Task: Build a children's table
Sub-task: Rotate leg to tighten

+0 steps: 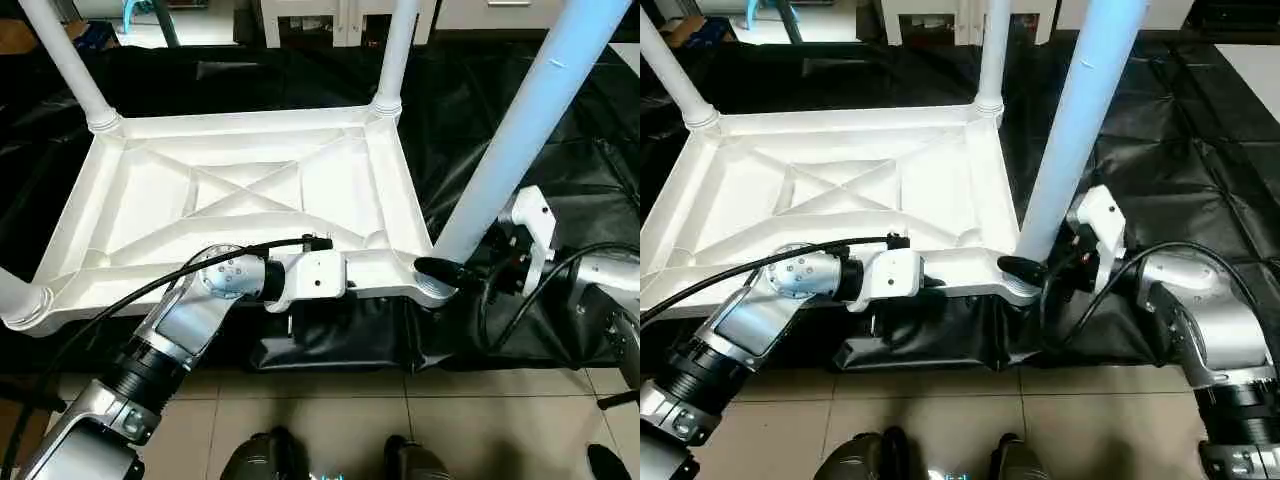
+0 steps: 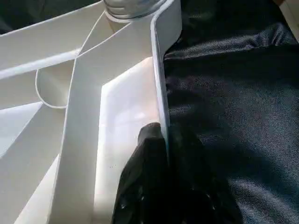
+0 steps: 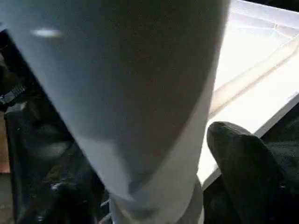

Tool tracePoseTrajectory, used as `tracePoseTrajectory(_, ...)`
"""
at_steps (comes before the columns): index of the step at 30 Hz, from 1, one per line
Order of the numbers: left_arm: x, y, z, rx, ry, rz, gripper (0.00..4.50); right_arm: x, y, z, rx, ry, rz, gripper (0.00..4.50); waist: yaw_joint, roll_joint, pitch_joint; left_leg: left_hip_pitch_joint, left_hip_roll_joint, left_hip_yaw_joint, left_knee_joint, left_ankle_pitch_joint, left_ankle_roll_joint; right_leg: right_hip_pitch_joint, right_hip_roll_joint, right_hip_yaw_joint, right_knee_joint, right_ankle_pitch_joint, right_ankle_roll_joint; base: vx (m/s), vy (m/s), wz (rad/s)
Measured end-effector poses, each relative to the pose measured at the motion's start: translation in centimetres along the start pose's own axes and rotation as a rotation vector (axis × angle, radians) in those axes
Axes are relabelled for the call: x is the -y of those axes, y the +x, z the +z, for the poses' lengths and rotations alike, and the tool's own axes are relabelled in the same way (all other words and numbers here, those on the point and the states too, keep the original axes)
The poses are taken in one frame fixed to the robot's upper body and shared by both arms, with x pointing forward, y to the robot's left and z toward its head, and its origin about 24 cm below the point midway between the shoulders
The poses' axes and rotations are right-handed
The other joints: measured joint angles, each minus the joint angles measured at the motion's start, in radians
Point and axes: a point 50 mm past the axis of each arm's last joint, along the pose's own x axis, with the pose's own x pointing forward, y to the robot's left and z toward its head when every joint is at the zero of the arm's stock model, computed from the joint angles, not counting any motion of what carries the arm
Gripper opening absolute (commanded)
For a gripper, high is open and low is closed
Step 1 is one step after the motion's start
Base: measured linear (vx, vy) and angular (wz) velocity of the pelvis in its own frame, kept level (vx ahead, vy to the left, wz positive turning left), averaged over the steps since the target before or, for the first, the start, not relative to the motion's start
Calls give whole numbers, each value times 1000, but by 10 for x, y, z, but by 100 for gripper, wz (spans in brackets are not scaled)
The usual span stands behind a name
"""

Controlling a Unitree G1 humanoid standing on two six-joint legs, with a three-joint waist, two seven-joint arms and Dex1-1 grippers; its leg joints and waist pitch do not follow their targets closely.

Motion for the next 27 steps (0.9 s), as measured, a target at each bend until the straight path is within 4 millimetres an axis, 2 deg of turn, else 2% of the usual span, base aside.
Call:
tracePoseTrajectory(1, 0, 0, 0, -1, 0, 0, 0, -1, 0, -1, 3, 6, 3, 310, 0, 0, 0, 0, 0, 0, 0, 0, 0, 0, 0, 0, 0, 0, 0, 0, 0, 0)
tracePoseTrajectory(10, 0, -1, -2, -9, -11, 9, 0, -5, 5, -3, 19, 29, -9, 220, -2, -2, -1, 0, 0, -1, 5, 0, 0, 0, -1, 0, 5, 0, 0, 0, 0, 0)
tracePoseTrajectory(12, 0, -1, -2, -12, -18, 14, 0, -5, 7, -4, 12, 21, -29, 215, -4, -3, -1, 0, 0, -1, 7, -1, 0, 0, -1, 0, 7, 0, 0, 0, 0, 0)
tracePoseTrajectory(17, -4, -1, -8, -64, -62, 66, 0, -3, 30, -7, 27, 61, -175, 202, -33, -15, -8, 2, 1, -2, 10, -3, -4, 0, -1, 0, 8, -1, 2, 0, 0, 0)
tracePoseTrajectory(19, -13, 4, -10, -114, -104, 124, 0, 4, 57, -5, 54, 129, -344, 199, -56, -23, -11, 5, 0, -7, 12, -2, -6, -1, -1, -2, 6, -5, 8, -59, 13, -15)
tracePoseTrajectory(21, -18, 11, -8, -136, -132, 162, 0, 11, 73, -2, 68, 178, -475, 199, -69, -23, -11, 6, -2, -14, 13, -2, -6, -2, -1, -4, -2, -5, 9, -80, 33, -24)
tracePoseTrajectory(23, -21, 19, -6, -143, -155, 199, 0, 17, 88, 0, 88, 229, -598, 198, -79, -24, -10, 4, -4, -25, 14, -3, -6, -1, -1, -13, -14, -6, 9, -77, 45, -24)
tracePoseTrajectory(27, -30, 27, -5, -168, -170, 261, 0, 26, 108, 6, 97, 234, -736, 198, -82, -10, 0, 5, -4, -38, 12, -3, -7, 2, -8, -41, -33, -6, 8, -75, 33, -18)
